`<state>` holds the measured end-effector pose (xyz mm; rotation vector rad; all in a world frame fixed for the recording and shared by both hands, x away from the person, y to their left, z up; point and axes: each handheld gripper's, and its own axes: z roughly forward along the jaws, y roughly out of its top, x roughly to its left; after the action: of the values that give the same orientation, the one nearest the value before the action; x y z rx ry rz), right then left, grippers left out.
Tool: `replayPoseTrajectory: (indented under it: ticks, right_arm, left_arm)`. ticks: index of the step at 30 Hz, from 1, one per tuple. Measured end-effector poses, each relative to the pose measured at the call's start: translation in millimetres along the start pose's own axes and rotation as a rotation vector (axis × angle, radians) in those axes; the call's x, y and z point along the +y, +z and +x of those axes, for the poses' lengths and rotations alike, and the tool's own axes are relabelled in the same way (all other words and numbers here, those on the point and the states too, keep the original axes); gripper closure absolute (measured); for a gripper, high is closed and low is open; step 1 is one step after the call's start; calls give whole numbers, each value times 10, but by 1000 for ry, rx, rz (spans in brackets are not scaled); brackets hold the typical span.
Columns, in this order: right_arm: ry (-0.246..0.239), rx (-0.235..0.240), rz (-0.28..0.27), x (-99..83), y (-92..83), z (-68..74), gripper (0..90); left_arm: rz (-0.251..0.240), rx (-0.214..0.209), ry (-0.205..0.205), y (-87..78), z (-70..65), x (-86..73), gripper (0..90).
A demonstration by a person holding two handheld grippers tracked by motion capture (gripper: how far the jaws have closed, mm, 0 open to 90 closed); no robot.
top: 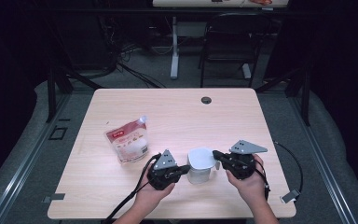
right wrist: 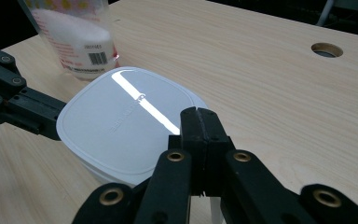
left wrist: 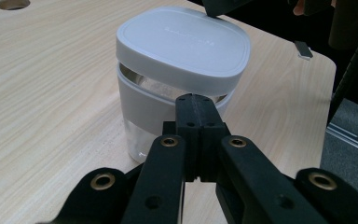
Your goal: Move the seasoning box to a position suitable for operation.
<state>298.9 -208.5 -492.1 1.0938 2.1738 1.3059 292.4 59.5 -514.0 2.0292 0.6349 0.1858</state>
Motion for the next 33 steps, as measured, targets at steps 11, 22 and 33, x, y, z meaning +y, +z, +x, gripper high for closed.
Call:
replayPoseTrajectory:
  ticks: [11, 22, 33]
  right_arm:
    - [7, 3, -1, -10, -3, -19, 900]
    - [12, 3, 8, -22, -13, -39, 900]
    - [15, -5, 11, -39, -12, -53, 900]
  left_arm:
    - [-18, -13, 4, -18, -36, 81, 900]
    - [-38, -18, 9, -27, -58, 154, 900]
    - [-47, -21, 17, -33, -70, 208, 900]
